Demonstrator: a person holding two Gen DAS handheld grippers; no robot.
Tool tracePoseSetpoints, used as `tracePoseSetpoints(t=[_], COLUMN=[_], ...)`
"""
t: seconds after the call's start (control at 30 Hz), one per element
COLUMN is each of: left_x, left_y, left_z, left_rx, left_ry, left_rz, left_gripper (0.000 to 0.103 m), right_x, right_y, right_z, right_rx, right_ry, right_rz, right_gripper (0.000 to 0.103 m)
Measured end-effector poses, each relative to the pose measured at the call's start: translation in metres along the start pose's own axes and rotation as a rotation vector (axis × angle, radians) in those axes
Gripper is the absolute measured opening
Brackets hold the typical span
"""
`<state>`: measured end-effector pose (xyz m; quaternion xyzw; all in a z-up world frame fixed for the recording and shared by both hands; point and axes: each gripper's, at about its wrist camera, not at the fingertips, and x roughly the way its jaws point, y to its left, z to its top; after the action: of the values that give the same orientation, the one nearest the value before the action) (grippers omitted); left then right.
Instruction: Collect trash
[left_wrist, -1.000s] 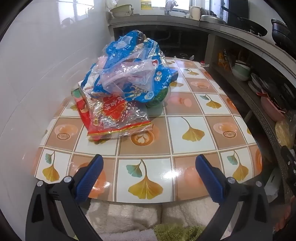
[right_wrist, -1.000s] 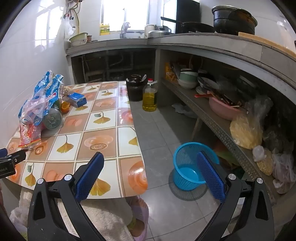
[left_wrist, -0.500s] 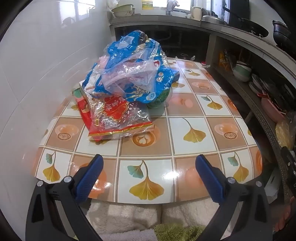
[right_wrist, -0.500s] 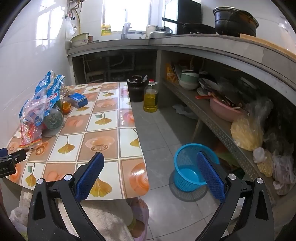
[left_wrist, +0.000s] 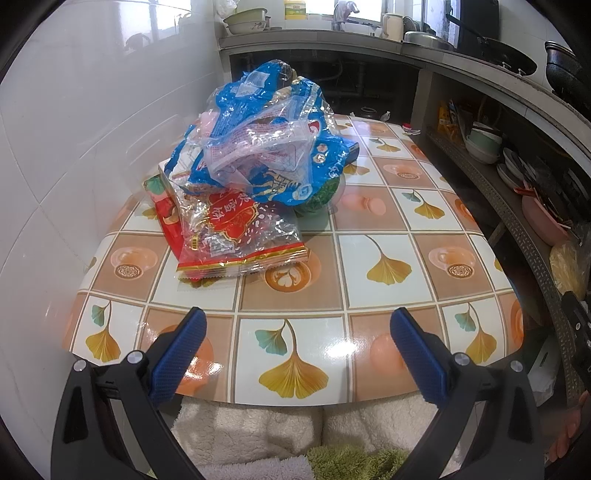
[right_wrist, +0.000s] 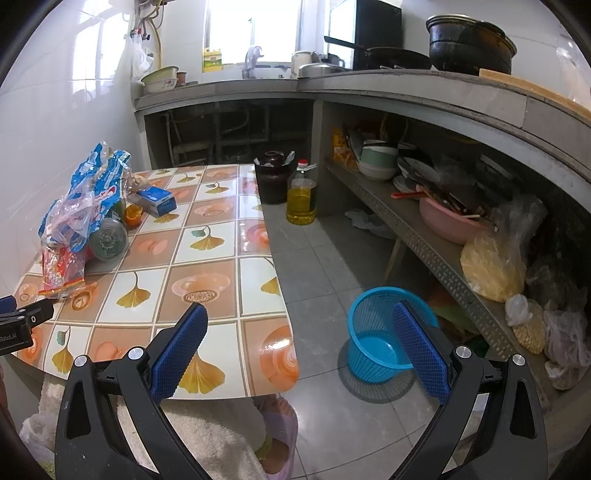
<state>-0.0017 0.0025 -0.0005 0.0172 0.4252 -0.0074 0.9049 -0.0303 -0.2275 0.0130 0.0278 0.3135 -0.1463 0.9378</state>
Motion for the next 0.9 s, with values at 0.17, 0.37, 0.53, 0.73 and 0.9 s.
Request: tracePoseSetpoints(t=[0.17, 0.37, 0.53, 0.73, 0.9], left_x=[0.0001, 0.0003, 0.0006, 0.0017, 0.0055], left_y=[0.0003, 0.0006, 0.0005, 0.0010, 0.0029], left_z=[-0.0003, -0.0003, 0.0001, 0.0010, -0.0028], left_rx=[-0.001, -0.001, -0.001, -0.002, -0.003], left_ry=[0.000, 0.001, 0.002, 0.003, 0.005], left_rz=[0.000, 0.000, -0.001, 0.000, 0.004], left_gripper=[0.098, 0.098, 0.098, 0.098, 0.098], right_x=[0.0002, 0.0002, -0.0001, -0.0001, -0.0001], right_y=[0.0007, 0.0014, 0.0012, 0.0011, 0.0008], right_z=[-0.0006, -0.0007, -0.0005, -0.0011, -0.0015], right_rx=[-0.001, -0.002, -0.002, -0.002, -0.003], right_ry=[-0.001, -0.002, 0.000, -0.001, -0.001], right_rz=[-0.001, -0.002, -0.002, -0.001, -0.001], right_gripper=[0.095, 0.095, 0.095, 0.095, 0.095])
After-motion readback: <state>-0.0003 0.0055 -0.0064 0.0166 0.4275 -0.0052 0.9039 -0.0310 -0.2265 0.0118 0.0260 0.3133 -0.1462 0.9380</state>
